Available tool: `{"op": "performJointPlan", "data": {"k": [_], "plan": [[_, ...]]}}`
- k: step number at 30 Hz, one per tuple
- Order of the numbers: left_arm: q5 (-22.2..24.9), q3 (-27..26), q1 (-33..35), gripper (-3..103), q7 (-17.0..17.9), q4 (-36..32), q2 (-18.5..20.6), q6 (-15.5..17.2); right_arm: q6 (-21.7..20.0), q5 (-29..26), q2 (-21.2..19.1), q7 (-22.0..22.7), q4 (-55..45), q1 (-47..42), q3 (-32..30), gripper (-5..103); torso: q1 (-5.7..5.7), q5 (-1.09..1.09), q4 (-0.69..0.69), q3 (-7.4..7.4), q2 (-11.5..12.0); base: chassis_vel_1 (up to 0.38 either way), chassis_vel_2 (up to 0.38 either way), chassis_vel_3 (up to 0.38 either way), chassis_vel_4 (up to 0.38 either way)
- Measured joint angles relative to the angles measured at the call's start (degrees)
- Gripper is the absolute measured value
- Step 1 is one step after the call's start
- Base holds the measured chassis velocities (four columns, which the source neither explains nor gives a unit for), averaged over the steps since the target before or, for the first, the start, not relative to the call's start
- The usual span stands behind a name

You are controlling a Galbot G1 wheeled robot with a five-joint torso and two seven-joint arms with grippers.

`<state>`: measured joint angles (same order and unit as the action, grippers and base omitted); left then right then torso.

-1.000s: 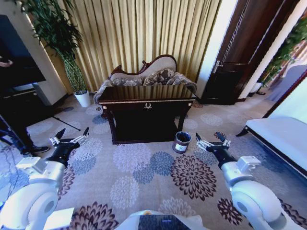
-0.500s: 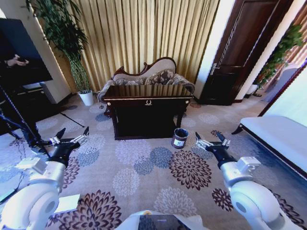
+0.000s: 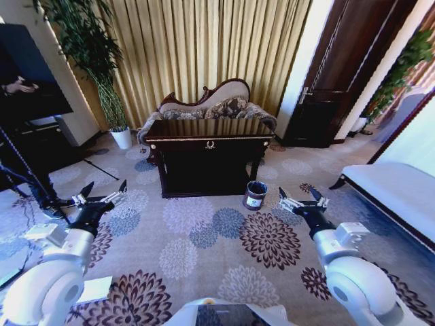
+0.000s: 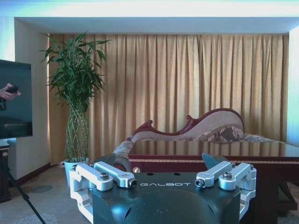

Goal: Move to the front of the table and place the trash on the table into the trash bin.

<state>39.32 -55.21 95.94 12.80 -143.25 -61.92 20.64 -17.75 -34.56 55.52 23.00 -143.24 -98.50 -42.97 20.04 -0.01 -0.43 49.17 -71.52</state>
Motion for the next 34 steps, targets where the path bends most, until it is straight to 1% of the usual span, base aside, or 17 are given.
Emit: {"op": "performJointPlan", "data": {"k": [34], "plan": [[-0.06,-0.03,0.01,100,-0.07,0.0,0.01,0.09,-0.09,-0.06,-0.01,-0.02,0.0,0.01,-0.01,100,-0.01,0.0,0.0,0.0,0.0,0.0,0.0,0.0,0.0]]}}
